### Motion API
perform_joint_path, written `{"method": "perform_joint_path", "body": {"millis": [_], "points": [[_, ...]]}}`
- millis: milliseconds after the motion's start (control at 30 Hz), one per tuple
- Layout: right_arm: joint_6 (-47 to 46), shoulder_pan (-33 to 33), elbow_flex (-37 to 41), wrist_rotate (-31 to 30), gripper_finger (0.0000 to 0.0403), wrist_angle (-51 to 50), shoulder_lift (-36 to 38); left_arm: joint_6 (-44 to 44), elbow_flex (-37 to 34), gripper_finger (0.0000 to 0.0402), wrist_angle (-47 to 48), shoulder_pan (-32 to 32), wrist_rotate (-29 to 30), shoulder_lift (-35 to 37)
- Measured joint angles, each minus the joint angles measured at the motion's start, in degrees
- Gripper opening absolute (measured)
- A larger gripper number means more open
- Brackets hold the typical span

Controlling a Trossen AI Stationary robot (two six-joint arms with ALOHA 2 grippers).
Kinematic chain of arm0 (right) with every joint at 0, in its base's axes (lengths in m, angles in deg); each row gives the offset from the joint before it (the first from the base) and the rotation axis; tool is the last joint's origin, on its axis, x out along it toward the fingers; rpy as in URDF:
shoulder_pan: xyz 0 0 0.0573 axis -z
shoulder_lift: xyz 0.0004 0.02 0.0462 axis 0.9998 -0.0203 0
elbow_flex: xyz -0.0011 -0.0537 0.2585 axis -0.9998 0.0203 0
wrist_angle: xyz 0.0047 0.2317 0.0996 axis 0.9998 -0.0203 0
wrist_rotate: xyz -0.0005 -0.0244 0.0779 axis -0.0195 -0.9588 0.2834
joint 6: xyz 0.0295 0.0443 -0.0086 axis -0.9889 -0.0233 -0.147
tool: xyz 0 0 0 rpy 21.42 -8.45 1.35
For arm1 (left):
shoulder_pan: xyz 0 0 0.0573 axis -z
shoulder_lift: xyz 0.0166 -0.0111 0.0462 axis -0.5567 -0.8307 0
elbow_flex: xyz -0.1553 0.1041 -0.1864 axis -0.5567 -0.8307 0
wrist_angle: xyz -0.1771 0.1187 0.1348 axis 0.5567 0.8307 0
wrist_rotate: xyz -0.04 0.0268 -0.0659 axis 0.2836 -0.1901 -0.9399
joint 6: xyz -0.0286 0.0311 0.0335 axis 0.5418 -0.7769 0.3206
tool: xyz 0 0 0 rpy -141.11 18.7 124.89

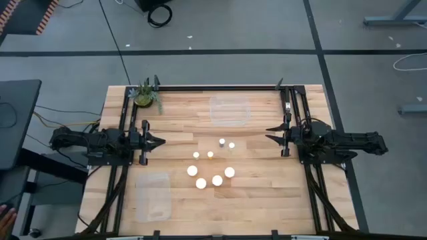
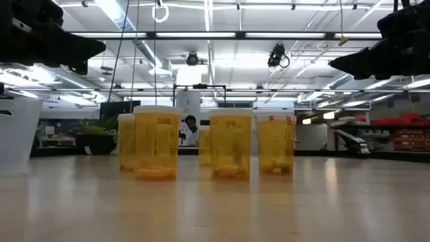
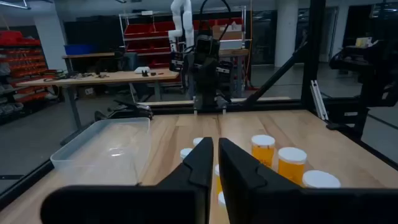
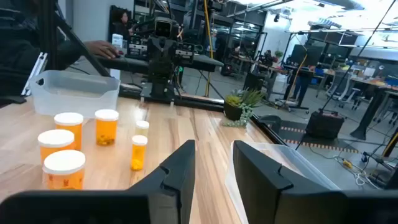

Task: Pick and place medicine bottles into bin by pill shape (circle, oval)

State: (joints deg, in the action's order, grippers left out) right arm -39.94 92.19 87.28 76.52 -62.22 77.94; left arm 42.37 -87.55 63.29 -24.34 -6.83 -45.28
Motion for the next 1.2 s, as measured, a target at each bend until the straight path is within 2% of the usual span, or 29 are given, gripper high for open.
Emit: {"method": "perform_joint_path", "body": {"millis": [900,1200], "points": [[0.01,0.01,0.01,0.01,0.0115,0.00,-0.01,0.00,0.00,0.0026,-0.02,0.00,0.02,0.00],[0.01,0.01,0.00,0.01,0.0115,0.00,0.00,0.00,0.00,0.0036,0.00,0.00,0.00,0.00]]}}
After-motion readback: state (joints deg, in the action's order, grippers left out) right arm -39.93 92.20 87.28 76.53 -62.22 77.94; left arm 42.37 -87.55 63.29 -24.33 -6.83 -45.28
